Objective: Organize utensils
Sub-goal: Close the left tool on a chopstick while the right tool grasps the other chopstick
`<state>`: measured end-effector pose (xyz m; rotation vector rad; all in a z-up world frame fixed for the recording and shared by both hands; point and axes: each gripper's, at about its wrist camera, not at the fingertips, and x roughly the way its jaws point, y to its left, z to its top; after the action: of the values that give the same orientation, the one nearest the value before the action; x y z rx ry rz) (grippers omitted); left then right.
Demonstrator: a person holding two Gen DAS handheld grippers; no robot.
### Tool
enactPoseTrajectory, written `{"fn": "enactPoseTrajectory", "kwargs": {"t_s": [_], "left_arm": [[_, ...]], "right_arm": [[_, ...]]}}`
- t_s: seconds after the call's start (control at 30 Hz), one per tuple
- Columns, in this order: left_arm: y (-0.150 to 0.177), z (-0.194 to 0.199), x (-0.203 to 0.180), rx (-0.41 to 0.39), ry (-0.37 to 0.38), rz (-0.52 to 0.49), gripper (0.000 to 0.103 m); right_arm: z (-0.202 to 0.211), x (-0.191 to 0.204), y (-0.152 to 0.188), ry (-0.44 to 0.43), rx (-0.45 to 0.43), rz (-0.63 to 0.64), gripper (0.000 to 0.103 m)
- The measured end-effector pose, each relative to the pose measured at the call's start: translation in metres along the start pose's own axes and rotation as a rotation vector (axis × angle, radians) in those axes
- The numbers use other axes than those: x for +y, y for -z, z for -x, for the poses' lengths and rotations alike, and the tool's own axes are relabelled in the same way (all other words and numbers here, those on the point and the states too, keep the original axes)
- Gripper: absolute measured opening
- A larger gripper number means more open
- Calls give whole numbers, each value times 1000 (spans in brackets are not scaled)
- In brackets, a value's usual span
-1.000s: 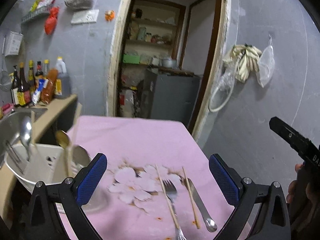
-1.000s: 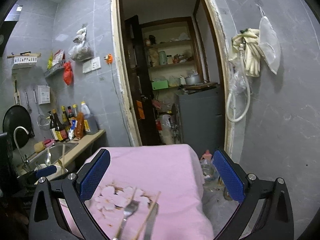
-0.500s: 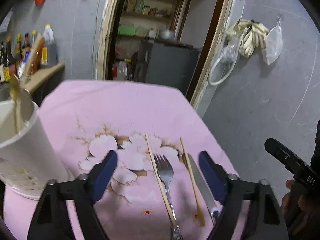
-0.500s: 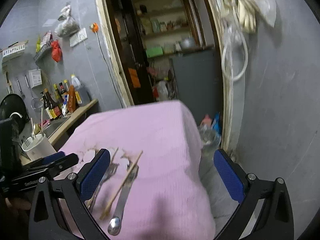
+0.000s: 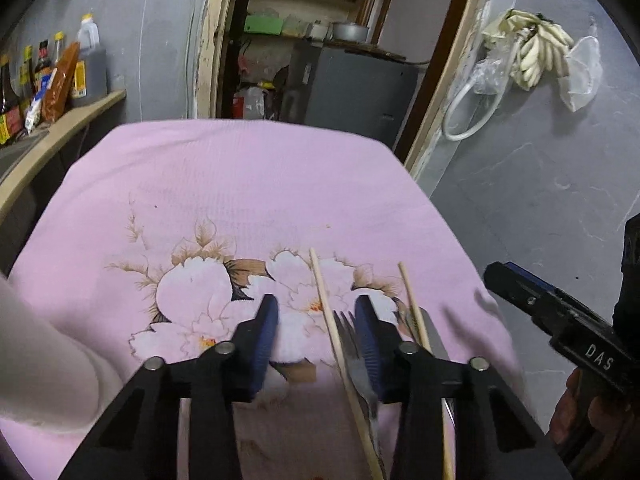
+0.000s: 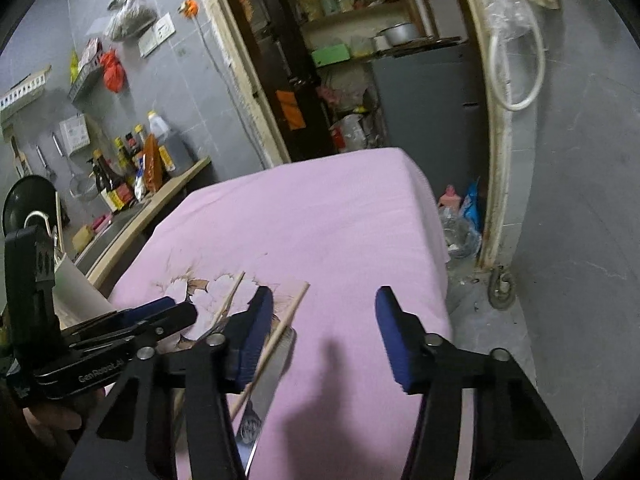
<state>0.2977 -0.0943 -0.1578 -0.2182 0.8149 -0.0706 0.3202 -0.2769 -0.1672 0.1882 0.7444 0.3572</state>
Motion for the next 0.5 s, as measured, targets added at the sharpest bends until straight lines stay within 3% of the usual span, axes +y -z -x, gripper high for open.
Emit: {"fn": "enactPoseTrajectory", "kwargs": {"t_s": [0.13, 0.5], "left_arm": [[-7, -11, 1, 31, 9, -5, 27], [-6, -27, 3, 109, 67, 0, 18]], "right_arm": [[-24, 3, -3, -58, 68, -11, 31], [-63, 21, 3, -92, 193, 37, 27]]}}
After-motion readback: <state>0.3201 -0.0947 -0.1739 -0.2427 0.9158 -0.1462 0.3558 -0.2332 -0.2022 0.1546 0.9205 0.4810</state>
